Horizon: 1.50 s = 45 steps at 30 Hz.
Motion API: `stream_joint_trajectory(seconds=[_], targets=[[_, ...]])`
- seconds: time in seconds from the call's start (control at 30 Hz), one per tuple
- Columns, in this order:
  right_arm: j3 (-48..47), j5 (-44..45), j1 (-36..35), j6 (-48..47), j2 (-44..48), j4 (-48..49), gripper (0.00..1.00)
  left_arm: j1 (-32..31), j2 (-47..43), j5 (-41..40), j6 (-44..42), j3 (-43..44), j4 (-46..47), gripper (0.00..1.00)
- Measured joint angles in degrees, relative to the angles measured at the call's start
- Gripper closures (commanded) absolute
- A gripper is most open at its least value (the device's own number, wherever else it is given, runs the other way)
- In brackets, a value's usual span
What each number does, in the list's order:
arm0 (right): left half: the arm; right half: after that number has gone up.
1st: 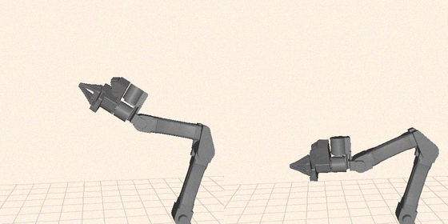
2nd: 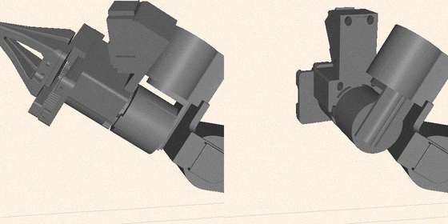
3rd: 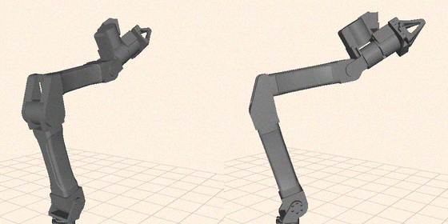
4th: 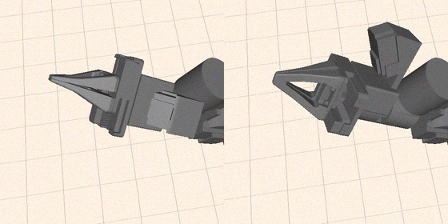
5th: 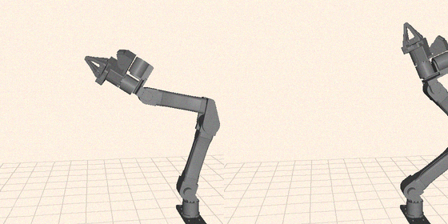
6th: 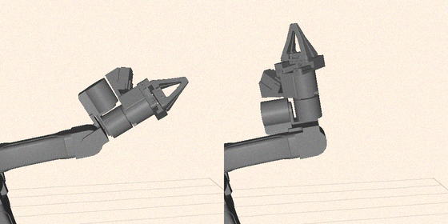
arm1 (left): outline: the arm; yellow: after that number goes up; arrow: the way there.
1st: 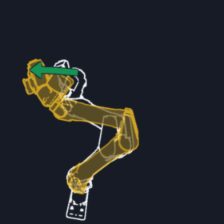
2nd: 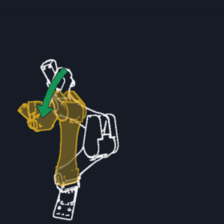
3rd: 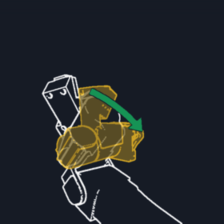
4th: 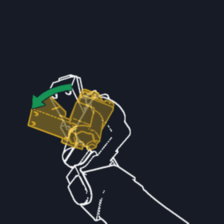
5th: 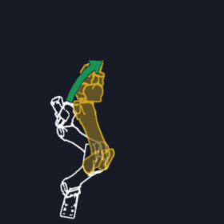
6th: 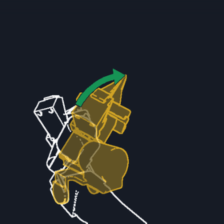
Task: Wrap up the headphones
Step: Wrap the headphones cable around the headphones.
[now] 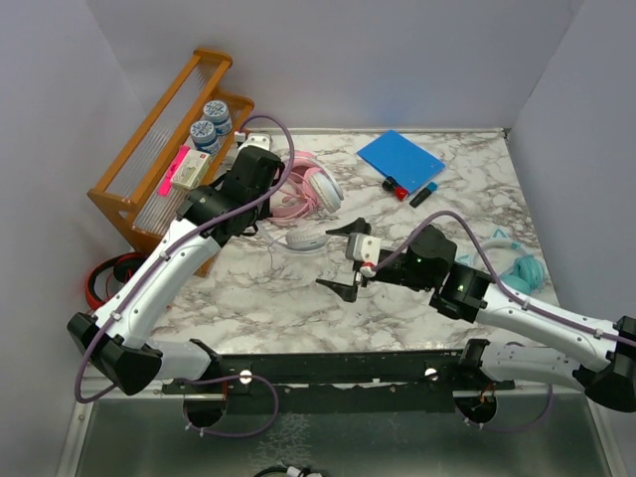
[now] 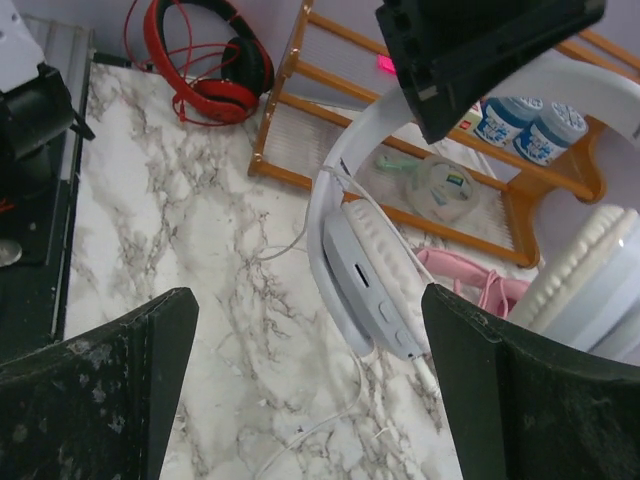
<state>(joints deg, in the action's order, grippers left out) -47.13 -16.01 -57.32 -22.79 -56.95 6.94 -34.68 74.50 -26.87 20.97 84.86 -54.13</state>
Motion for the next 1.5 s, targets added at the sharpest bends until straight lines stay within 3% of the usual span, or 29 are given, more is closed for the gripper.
stream_joint_trajectory(seconds=[0.43, 0.73, 0.97, 1.33, 1.5], targets=[[-7.2, 1.2, -3.1, -24.9, -11.9, -3.9, 0.00, -6.3, 1.7, -5.9, -4.4, 0.0, -0.2, 1.00], [-7.9, 1.6, -4.4, -32.6, -15.1, -7.7, 0.02, -6.5, 2.1, -7.1, -6.1, 1.2, -0.4, 1.00], [-9.3, 4.2, -4.6, -34.8, -17.4, -10.1, 0.16, -6.7, 2.2, -6.9, -7.1, 2.0, -0.4, 1.00], [-12.6, 7.6, -5.2, -38.2, -19.5, -13.5, 0.61, -7.6, 2.2, -6.2, -8.9, 2.1, -0.9, 1.00], [-12.7, 8.3, -5.4, -39.9, -19.4, -14.4, 0.63, -8.0, 2.2, -5.9, -10.3, 2.1, -1.4, 1.00]])
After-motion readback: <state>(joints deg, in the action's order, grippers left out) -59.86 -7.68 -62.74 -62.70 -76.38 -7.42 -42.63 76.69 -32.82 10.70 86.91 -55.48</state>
